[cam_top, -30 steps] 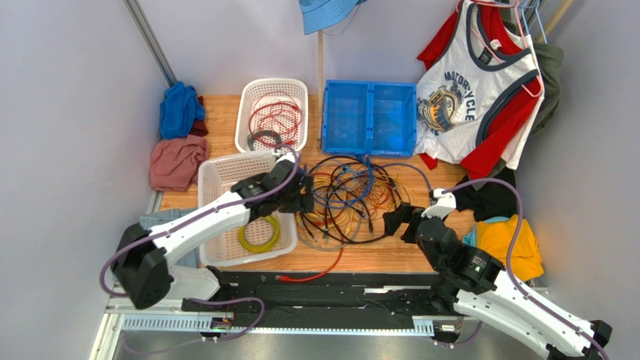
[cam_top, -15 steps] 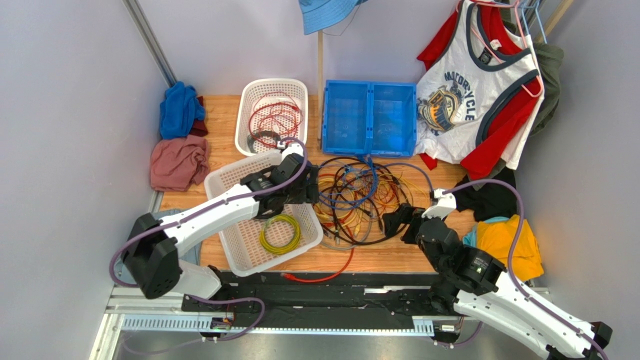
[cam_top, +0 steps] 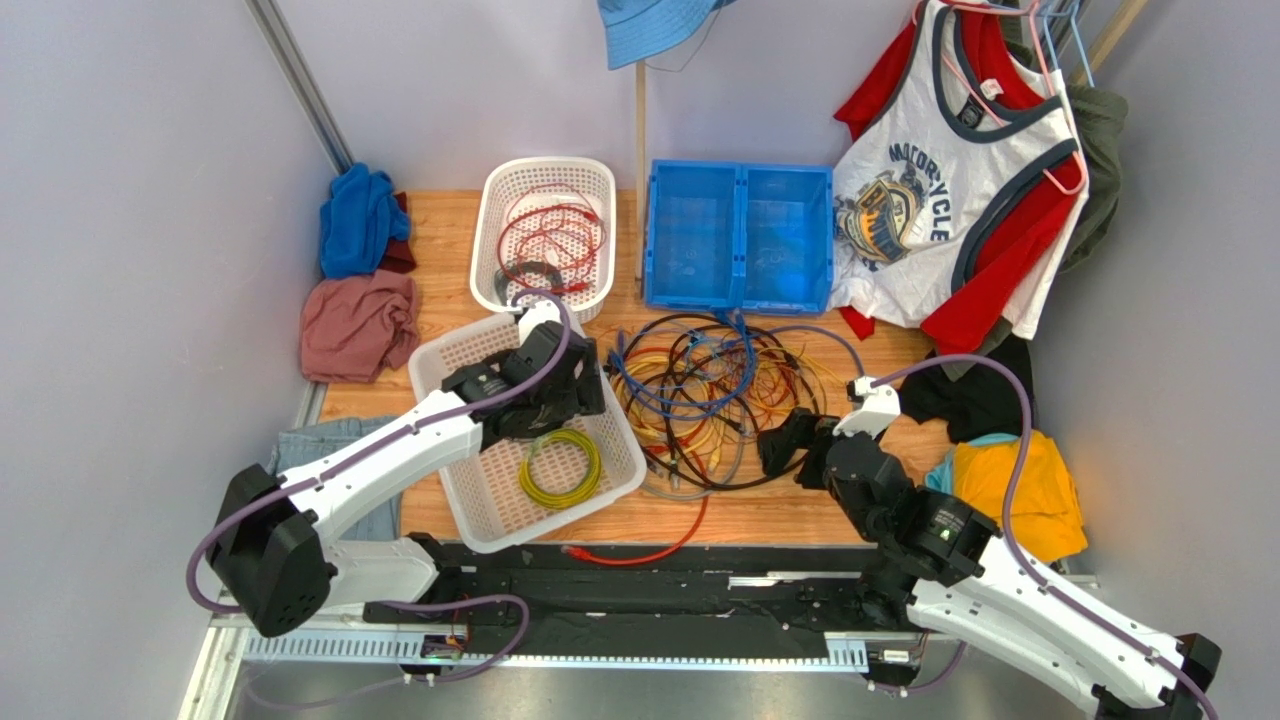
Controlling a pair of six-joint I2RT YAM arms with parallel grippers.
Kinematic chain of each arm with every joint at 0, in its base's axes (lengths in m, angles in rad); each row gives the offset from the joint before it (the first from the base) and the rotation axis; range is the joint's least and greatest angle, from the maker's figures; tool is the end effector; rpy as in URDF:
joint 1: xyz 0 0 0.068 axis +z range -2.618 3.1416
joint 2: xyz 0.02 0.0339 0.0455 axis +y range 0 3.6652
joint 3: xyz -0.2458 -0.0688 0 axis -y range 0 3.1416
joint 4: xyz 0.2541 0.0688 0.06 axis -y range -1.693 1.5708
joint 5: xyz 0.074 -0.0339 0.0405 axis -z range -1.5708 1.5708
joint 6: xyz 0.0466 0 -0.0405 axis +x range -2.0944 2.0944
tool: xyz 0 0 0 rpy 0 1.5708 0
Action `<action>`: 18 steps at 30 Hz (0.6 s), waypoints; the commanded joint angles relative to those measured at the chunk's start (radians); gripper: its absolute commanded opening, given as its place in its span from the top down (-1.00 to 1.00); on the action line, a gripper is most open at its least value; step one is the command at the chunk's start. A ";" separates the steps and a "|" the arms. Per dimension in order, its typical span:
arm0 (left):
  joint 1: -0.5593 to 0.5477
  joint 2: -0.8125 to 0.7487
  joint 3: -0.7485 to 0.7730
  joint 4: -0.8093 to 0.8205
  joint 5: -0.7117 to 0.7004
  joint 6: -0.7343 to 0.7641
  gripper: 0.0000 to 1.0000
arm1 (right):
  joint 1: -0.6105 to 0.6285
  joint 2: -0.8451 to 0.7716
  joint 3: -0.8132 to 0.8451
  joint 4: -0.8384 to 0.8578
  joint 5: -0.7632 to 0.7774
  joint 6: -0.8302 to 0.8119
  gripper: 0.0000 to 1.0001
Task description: Untangle the cables
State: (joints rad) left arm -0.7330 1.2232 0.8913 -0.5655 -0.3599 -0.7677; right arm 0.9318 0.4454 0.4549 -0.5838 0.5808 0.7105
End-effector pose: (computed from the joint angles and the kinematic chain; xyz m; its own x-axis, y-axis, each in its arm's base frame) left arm 0.2112 -0.1681 0.2266 -0.7395 -0.2088 -0.6399 -0.0703 0.9694 -0.2350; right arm 0.1079 0.1024 0.2204 -0.5041 0.2358 -0.8308 -0.0891 0.9427 0.3216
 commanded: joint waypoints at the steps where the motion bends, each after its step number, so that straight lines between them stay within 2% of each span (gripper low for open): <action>1: 0.000 0.033 0.081 0.022 -0.001 -0.062 -0.85 | -0.001 -0.010 0.014 0.035 -0.009 0.007 -0.92; 7: 0.000 0.016 0.063 0.075 0.019 -0.108 -0.86 | -0.001 -0.036 0.008 0.025 0.002 0.000 -0.92; 15: -0.011 0.199 0.116 0.046 -0.014 -0.244 -0.72 | -0.001 -0.014 0.011 0.033 -0.009 0.009 -0.92; 18: -0.011 0.243 0.129 0.038 -0.028 -0.252 -0.68 | -0.001 -0.020 0.014 0.025 -0.001 0.004 -0.92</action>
State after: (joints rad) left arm -0.7399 1.4223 0.9771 -0.5198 -0.3523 -0.9539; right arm 0.9318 0.4305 0.4553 -0.5850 0.5739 0.7105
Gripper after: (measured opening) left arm 0.852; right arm 0.963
